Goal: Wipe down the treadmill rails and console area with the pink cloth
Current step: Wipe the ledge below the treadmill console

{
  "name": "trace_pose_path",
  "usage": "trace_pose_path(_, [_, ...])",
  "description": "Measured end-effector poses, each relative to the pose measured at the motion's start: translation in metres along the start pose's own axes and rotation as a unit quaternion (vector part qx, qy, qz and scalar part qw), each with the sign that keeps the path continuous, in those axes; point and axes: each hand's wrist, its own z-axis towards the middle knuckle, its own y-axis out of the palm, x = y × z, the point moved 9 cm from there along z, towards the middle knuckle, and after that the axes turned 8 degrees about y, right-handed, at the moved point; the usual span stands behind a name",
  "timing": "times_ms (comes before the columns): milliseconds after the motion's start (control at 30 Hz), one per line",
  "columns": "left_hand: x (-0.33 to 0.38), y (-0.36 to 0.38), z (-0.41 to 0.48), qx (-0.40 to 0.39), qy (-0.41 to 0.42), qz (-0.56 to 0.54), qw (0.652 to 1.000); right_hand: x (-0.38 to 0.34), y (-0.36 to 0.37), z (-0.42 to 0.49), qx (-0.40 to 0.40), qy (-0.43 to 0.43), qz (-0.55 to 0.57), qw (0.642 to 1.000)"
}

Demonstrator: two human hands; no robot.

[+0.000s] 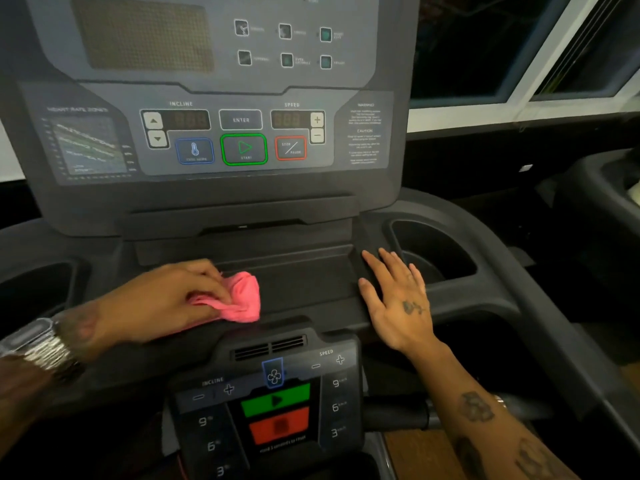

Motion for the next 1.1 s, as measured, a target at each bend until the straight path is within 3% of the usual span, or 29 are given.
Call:
trace_pose_path(133, [0.017,0.007,0.019,0.021,0.034,0.058,0.998,-0.001,-0.002,0.001,0.016,0.001,0.008,1.0])
trace_pose_path(333, [0.083,0.035,0.13,-0.022,0.099,0.074,0.992,0.002,-0.004,0.002,0.017,0.026,0.062,0.998])
trace_pose_path(400, [0.099,0.042,0.156,-0.012,0.081,0.078,0.994,0.002,-0.003,0.003,0.012,0.026,0.067,0.997])
trace_pose_path(600, [0.097,0.039,0.172,0.13,-0.037,0.118,0.984,0.007,-0.004,0.003,0.015,0.058,0.118,0.991])
trace_pose_path(667, [0.098,0.041,0.175,0.111,-0.031,0.121,0.986,0.009,-0.005,0.003,0.022,0.075,0.153,0.985])
trace_pose_path(833, [0.108,0.059,0.16,-0.035,0.052,0.041,0.997,0.007,-0.01,0.001,0.037,0.077,0.161,0.983])
trace_pose_path(967, [0.102,0.058,0.149,-0.064,0.035,0.087,0.994,0.01,-0.011,0.002,0.05,0.066,0.143,0.986])
trace_pose_path(1100, [0.076,0.046,0.117,-0.026,0.007,0.101,0.995,0.007,-0.012,0.001,0.06,0.056,0.113,0.99])
